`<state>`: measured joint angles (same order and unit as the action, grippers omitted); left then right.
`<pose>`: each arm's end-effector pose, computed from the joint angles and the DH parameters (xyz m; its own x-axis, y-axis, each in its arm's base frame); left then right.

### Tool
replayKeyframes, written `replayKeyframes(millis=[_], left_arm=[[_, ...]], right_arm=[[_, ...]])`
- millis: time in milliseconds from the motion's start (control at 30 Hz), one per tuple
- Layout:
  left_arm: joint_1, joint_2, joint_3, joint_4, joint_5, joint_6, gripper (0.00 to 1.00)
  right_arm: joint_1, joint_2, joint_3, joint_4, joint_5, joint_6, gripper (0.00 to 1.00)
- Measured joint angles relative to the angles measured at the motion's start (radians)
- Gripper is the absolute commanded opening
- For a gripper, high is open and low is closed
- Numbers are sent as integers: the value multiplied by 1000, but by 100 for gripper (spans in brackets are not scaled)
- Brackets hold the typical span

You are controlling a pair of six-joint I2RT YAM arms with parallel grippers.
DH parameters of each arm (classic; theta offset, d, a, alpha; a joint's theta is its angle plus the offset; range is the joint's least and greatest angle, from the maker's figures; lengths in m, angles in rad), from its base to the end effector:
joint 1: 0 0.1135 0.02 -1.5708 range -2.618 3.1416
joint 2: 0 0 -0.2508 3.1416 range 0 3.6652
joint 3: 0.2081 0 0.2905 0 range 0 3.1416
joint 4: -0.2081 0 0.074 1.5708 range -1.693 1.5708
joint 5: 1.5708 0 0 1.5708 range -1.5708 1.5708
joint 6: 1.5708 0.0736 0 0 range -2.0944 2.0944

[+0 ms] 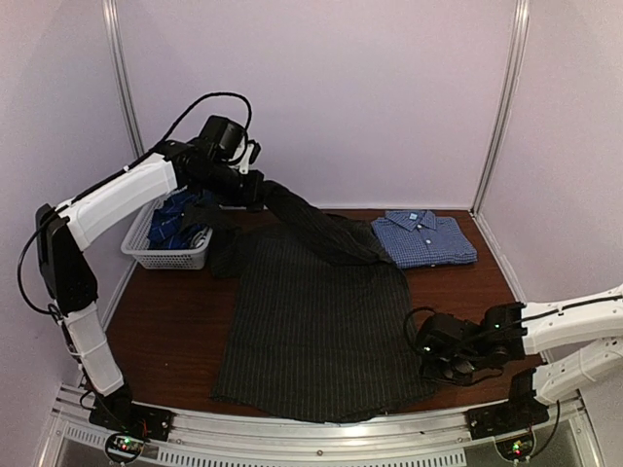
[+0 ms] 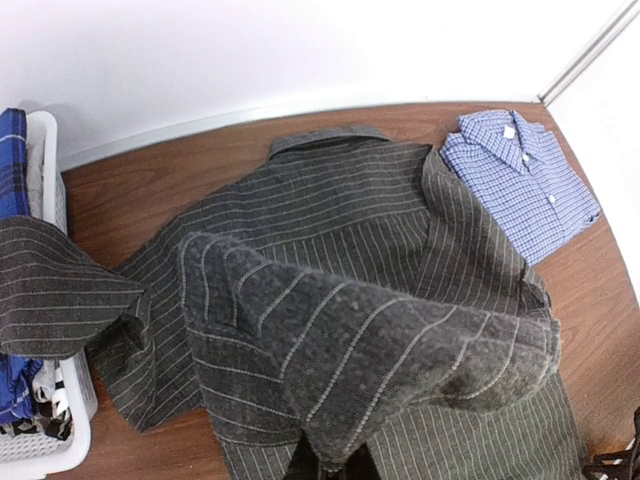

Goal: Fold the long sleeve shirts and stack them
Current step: Pick up the corner of the shirt from the corner of the board, then fold the flattened shirt at the center of the board.

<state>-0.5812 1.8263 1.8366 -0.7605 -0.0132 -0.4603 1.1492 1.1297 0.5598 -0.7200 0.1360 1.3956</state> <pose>0.3975 -0.2600 0.3185 -0.7508 -0.0382 -0.6594 0.2315 0.9198 -0.3169 0.1013 0.2015 0.0963 -0.9436 0.2802 -0.1766 0.2323 0.9399 0.2503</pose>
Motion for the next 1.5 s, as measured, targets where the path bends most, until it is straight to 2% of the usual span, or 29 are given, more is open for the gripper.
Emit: replayKeyframes(millis=[267,433,600,800,1000,1233,1500], left_arm=[[3,-12,-50,12,-11,-5,0],[18,-43,-68,30,-27,-4,0],[20,-49,-68,42,-43,-5,0],[33,-46,-34,37,-61,-4,0],[67,-40,35,35,-84,-3,0],[134,-24,104,36,-110,29,0],[166,-2,111,41,-127,69,0]], right_arm=[[6,-49,-69,-2,-5,33,32],[8,-31,-83,41,-24,15,14],[12,8,-65,48,-30,-3,0],[20,13,-20,47,-26,-14,0],[61,80,135,51,6,-86,0],[81,238,263,151,-15,-220,0],[85,464,333,314,-167,-337,0]])
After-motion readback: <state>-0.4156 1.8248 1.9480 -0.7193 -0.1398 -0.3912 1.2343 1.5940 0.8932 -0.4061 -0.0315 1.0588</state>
